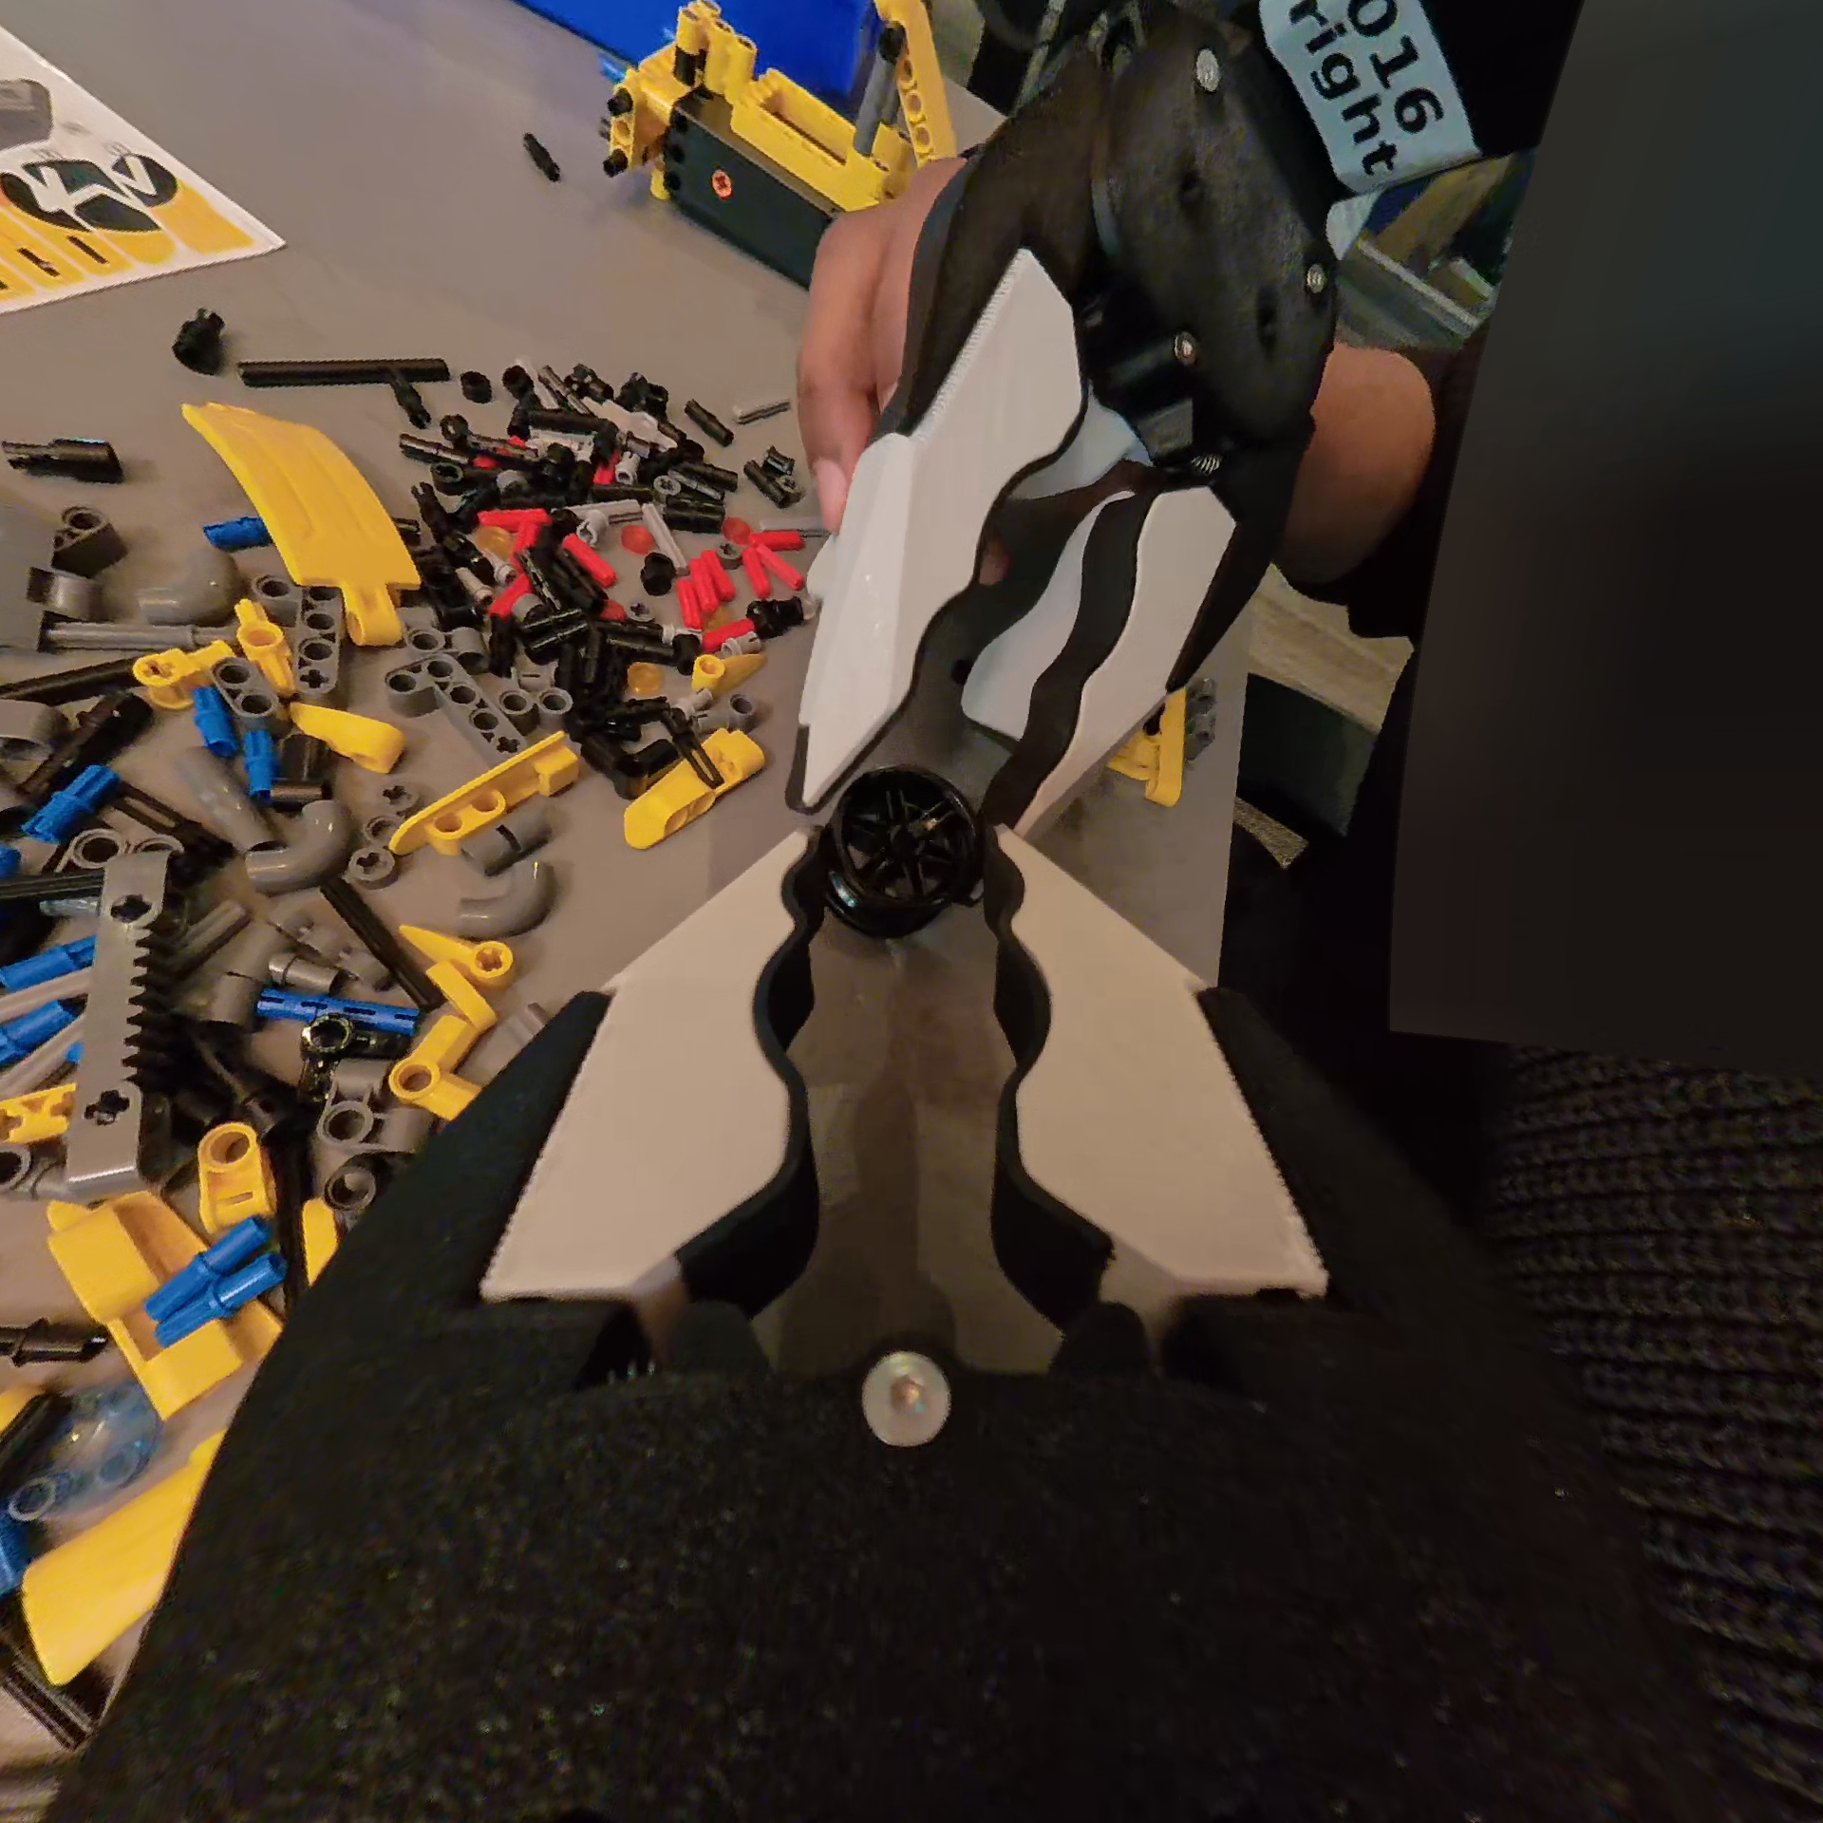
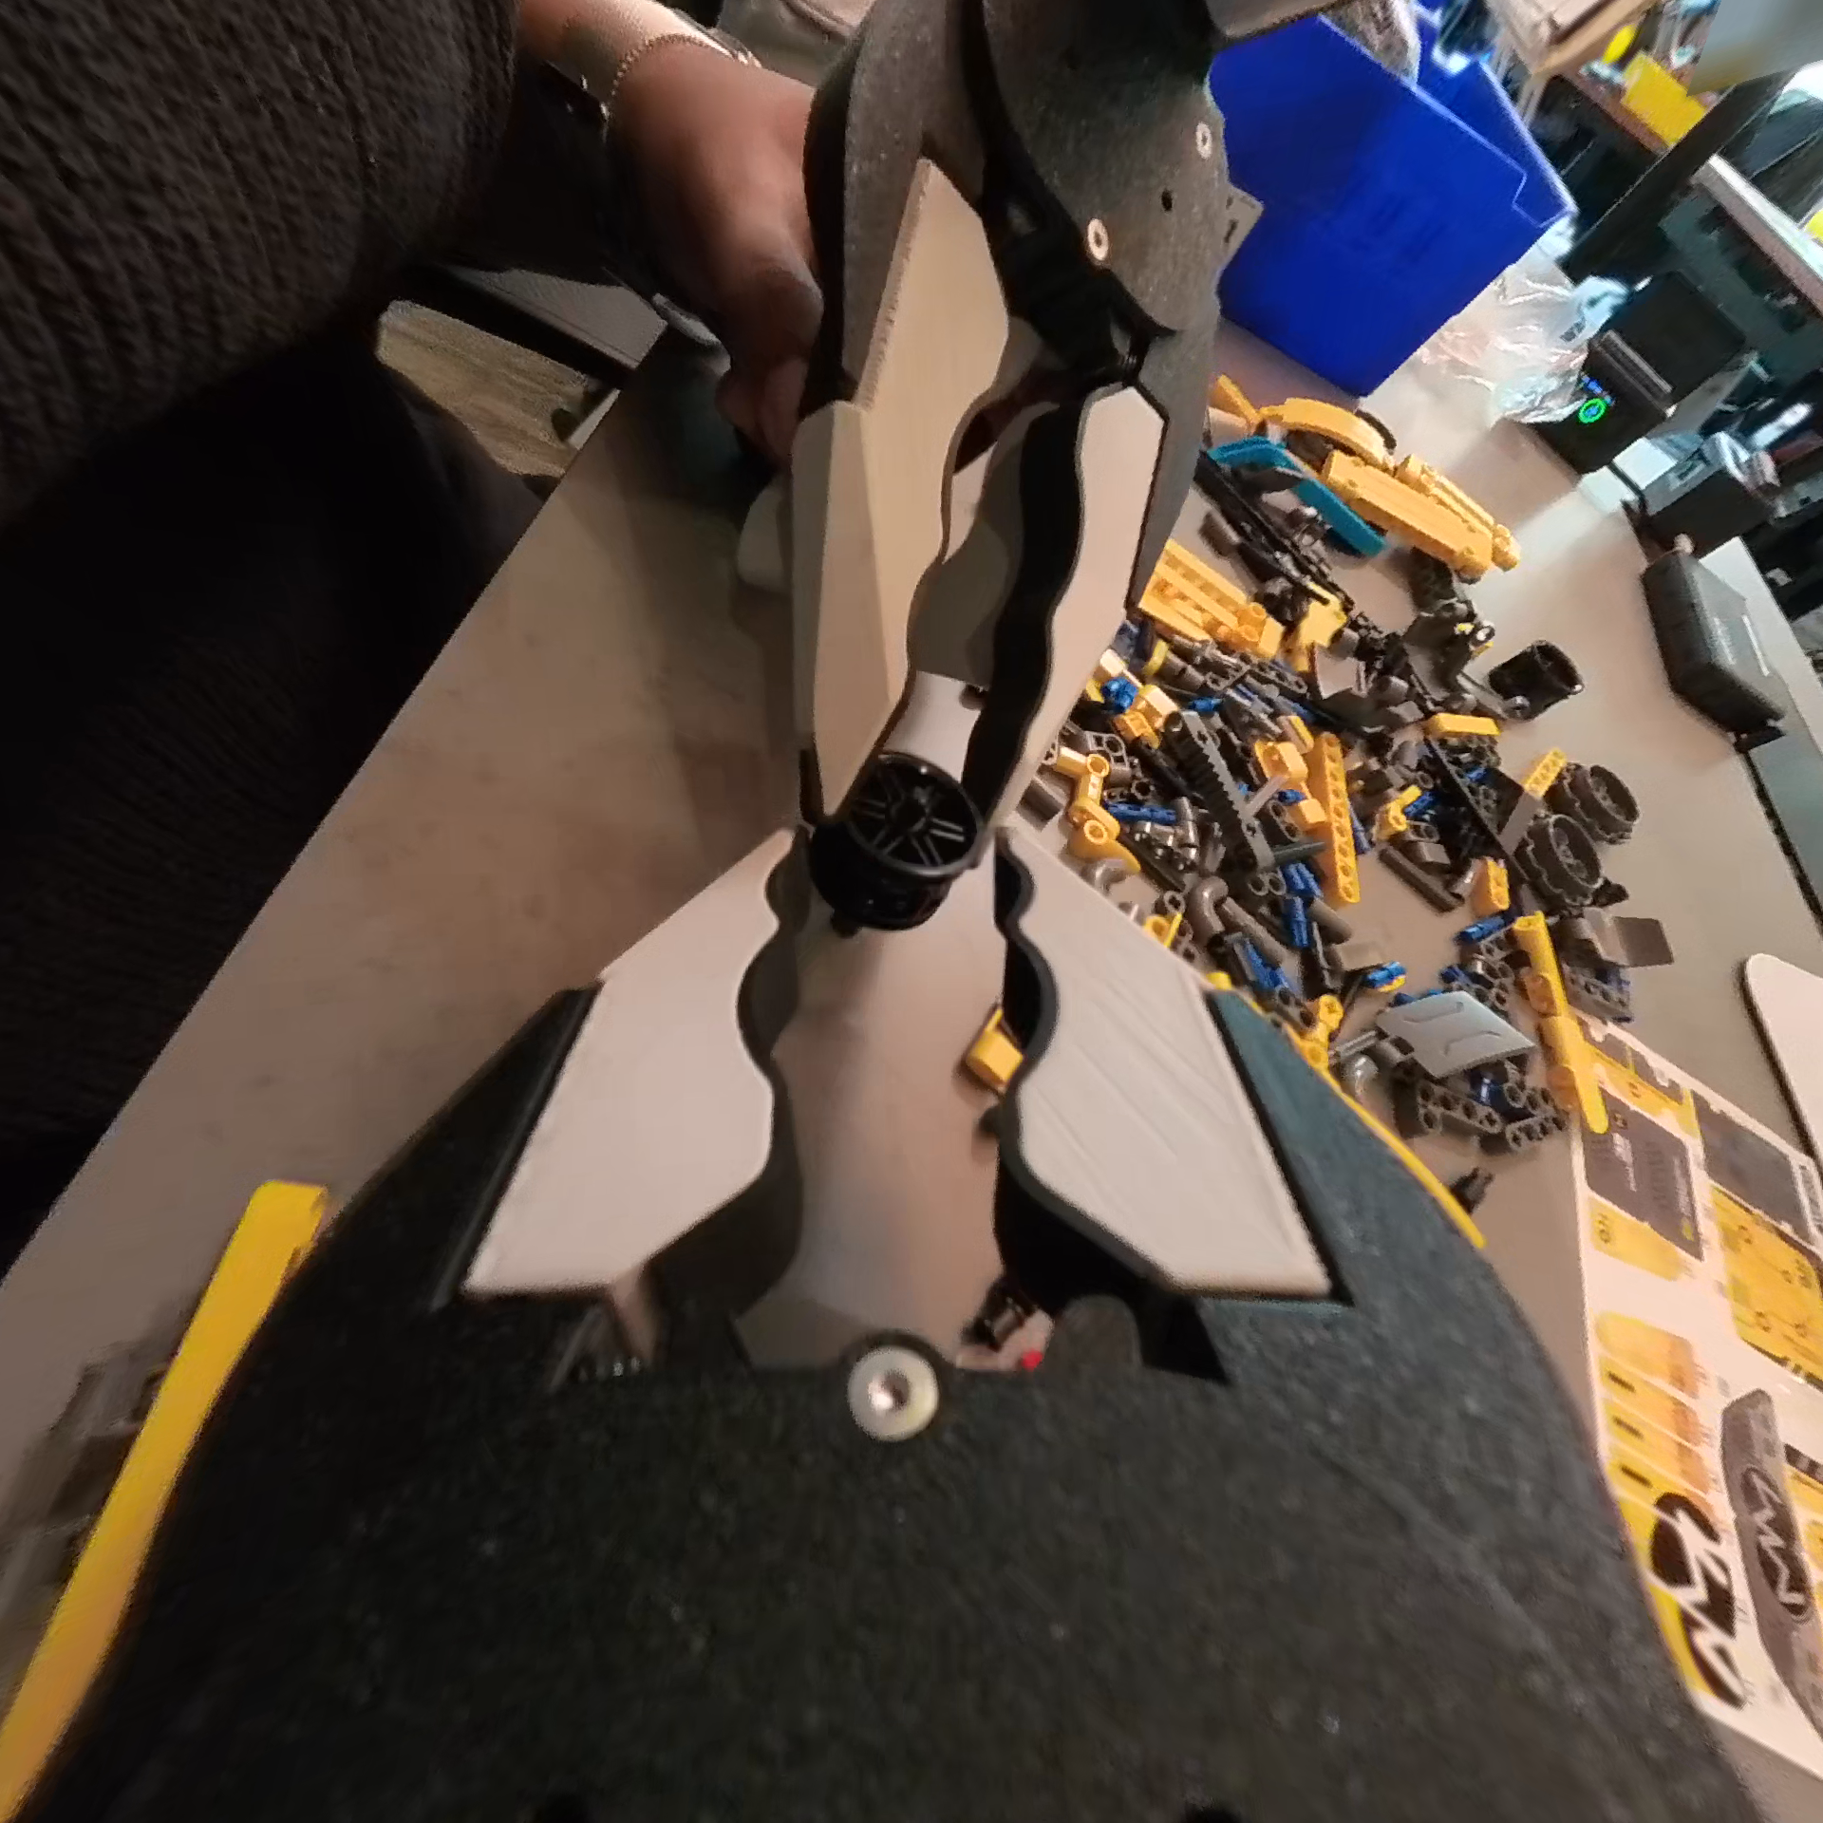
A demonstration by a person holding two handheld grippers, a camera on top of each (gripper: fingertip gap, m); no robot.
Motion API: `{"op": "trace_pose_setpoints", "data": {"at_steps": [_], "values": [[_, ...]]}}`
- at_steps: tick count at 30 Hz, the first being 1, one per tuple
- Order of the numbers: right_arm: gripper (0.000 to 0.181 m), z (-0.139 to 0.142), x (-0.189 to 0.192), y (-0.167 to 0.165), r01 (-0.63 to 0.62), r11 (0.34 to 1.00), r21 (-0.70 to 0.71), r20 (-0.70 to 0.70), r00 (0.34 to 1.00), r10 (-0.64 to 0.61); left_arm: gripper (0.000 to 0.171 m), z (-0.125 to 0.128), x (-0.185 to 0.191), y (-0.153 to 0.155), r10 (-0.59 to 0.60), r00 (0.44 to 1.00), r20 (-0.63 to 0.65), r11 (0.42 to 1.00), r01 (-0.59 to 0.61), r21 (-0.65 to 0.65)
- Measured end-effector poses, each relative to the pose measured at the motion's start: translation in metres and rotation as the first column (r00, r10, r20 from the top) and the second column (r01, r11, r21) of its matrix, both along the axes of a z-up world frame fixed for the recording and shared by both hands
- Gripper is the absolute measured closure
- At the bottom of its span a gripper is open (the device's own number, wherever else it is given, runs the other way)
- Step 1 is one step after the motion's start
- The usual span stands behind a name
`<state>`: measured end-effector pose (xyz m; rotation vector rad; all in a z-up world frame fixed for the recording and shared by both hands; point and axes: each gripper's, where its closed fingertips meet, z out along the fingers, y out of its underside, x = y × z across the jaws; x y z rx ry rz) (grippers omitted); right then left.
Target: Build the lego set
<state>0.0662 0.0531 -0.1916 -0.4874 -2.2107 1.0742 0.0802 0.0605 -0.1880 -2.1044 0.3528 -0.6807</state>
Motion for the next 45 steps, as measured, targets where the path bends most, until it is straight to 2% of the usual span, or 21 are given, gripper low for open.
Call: {"op": "trace_pose_setpoints", "data": {"at_steps": [4, 8, 11, 14, 17, 18, 22, 28, 31, 33, 45], "values": [[0.144, 0.000, 0.005, 0.005, 0.004, 0.999, -0.054, 0.084, 0.996, 0.001, 0.140, 0.000, 0.000, 0.000, 0.000, 1.000, -0.001, 1.000, 0.000, 0.000], [0.143, 0.009, 0.005, 0.012, 0.078, 0.966, -0.245, 0.253, 0.967, -0.014, 0.140, 0.000, 0.000, 0.000, 0.001, 1.000, -0.006, 1.000, -0.001, 0.002], [0.143, 0.016, 0.003, 0.018, 0.185, 0.880, -0.438, 0.420, 0.907, 0.018, 0.140, 0.000, 0.000, 0.000, 0.003, 1.000, -0.013, 1.000, -0.003, 0.005], [0.143, 0.016, -0.003, 0.027, 0.337, 0.746, -0.574, 0.569, 0.820, 0.067, 0.140, -0.001, 0.000, 0.000, 0.004, 1.000, -0.016, 1.000, -0.004, 0.005], [0.144, 0.021, -0.001, 0.024, 0.375, 0.659, -0.652, 0.615, 0.770, 0.171, 0.140, -0.001, -0.001, 0.000, 0.003, 1.000, -0.017, 1.000, -0.003, 0.006], [0.144, 0.019, 0.000, 0.023, 0.381, 0.659, -0.648, 0.625, 0.761, 0.175, 0.140, -0.001, -0.001, 0.000, 0.004, 1.000, -0.017, 1.000, -0.004, 0.006], [0.150, 0.005, 0.004, 0.016, 0.370, 0.754, -0.543, 0.652, 0.752, 0.101, 0.140, -0.001, -0.001, 0.000, 0.004, 1.000, -0.020, 1.000, -0.004, 0.007], [0.152, 0.005, 0.004, 0.014, 0.406, 0.727, -0.554, 0.682, 0.722, 0.117, 0.140, -0.001, 0.000, 0.000, 0.004, 0.999, -0.037, 1.000, -0.003, 0.013], [0.152, 0.006, 0.007, 0.009, 0.403, 0.707, -0.581, 0.692, 0.703, 0.168, 0.140, -0.001, 0.002, 0.000, 0.008, 0.998, -0.066, 1.000, -0.006, 0.027], [0.161, 0.003, 0.007, 0.007, 0.409, 0.716, -0.565, 0.703, 0.693, 0.159, 0.140, -0.001, 0.004, 0.000, 0.001, 0.996, -0.085, 0.999, 0.003, 0.036], [0.165, 0.001, 0.007, 0.009, 0.419, 0.728, -0.542, 0.711, 0.690, 0.133, 0.139, 0.001, 0.002, 0.000, 0.006, 0.999, -0.035, 1.000, -0.005, 0.019]]}}
